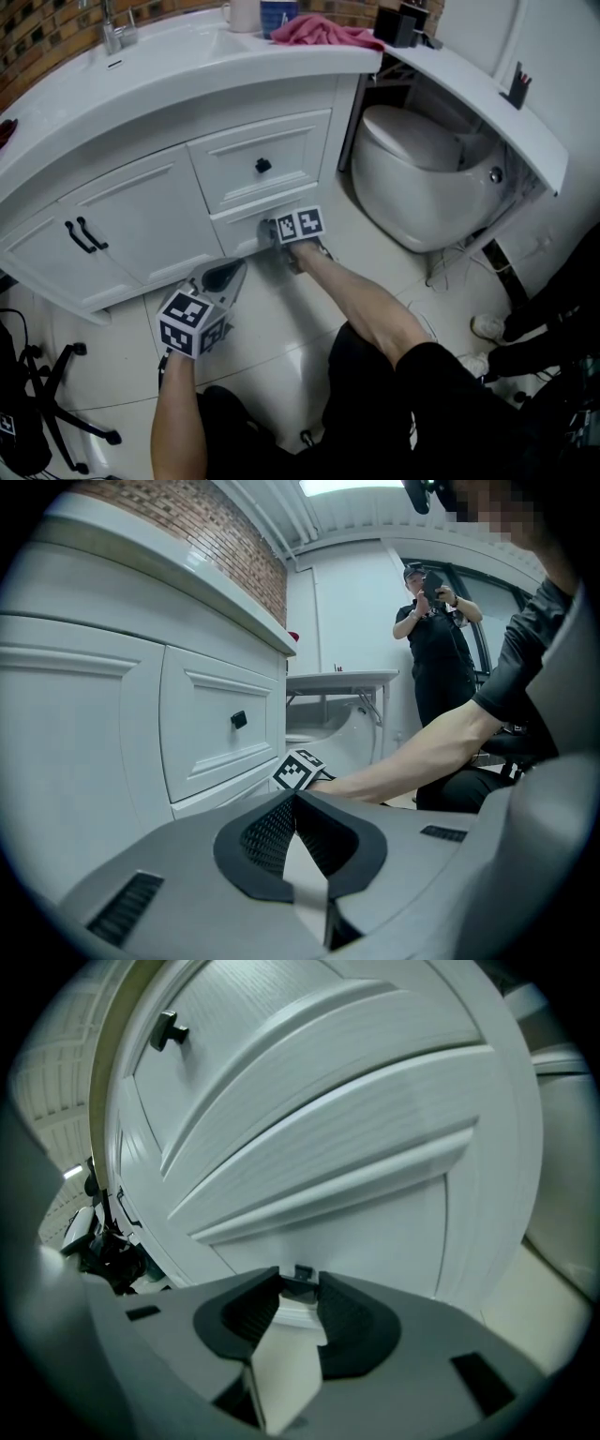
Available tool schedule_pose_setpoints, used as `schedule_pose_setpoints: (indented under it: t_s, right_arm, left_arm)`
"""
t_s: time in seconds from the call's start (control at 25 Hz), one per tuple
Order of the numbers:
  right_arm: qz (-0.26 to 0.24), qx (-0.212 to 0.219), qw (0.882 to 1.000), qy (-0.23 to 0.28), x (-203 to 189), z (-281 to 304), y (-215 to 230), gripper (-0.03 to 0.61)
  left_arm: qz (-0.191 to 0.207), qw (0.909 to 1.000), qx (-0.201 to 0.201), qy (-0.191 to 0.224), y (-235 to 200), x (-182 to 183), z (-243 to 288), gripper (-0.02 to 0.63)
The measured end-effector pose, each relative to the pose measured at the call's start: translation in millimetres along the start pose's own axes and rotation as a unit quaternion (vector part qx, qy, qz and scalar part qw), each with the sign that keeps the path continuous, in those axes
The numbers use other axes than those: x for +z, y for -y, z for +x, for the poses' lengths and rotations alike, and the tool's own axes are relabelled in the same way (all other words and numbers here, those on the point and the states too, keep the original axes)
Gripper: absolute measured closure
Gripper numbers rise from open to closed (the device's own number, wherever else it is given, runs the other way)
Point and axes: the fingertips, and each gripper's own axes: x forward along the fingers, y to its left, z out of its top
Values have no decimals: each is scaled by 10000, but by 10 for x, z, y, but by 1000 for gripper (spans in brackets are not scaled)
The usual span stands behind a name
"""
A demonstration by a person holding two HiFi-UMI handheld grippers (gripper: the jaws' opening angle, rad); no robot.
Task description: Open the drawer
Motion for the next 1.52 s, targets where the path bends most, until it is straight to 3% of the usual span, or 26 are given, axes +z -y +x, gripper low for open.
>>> schedule_pose_setpoints:
  t_s: [0.56, 0.88, 1.16, 1.52]
  right_arm:
    - [-326, 10, 9988, -373, -286, -227, -111, 431]
    - [-540, -144, 9970, -543, -439, -393, -182, 433]
    - [-552, -17, 9959, -714, -617, -561, -254, 434]
    - [-963, -301, 9905, -935, -793, -736, -343, 436]
  left_arm:
    - [52, 10000, -37, 3, 148, 22, -147, 621]
    - [194, 9997, -146, -53, 371, 27, -281, 621]
    - [306, 9990, -310, -131, 586, 20, -346, 623]
    - [454, 9979, -434, -149, 786, 26, -361, 621]
